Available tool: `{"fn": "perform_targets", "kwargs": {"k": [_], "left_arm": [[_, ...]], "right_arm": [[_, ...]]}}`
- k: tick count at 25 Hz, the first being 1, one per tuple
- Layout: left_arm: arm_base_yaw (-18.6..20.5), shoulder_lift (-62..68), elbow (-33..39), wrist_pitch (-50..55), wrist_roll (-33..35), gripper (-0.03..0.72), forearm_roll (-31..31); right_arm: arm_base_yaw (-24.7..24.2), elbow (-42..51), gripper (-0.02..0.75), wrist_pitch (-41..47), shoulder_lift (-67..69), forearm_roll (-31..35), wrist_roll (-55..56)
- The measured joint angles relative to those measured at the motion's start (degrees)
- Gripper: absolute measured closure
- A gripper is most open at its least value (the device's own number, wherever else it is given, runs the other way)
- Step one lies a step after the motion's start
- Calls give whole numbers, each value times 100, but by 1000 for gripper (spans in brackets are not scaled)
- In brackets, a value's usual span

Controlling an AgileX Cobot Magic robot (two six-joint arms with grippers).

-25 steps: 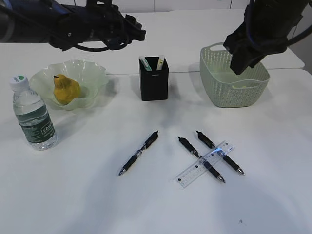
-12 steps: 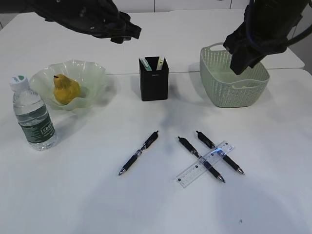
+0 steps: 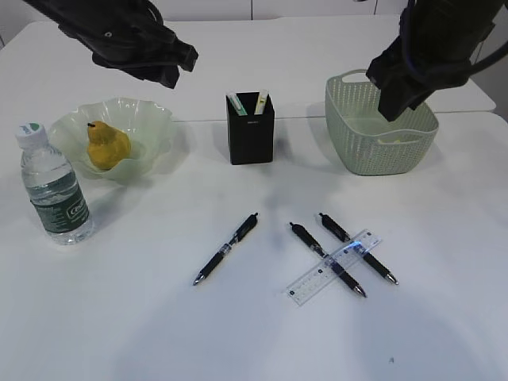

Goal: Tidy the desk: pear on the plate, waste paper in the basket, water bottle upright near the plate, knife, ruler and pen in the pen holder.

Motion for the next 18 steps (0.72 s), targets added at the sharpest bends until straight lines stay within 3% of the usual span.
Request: {"fn": "perform_targets", "kwargs": {"k": [11, 18], "left_arm": [[0, -60, 0, 626, 1944, 378, -2310], [-78, -60, 0, 917, 2882, 378, -3138]], "right_arm": [[0, 0, 424, 0, 0, -368, 185], [-11, 0, 424, 0, -49, -394, 274]]}}
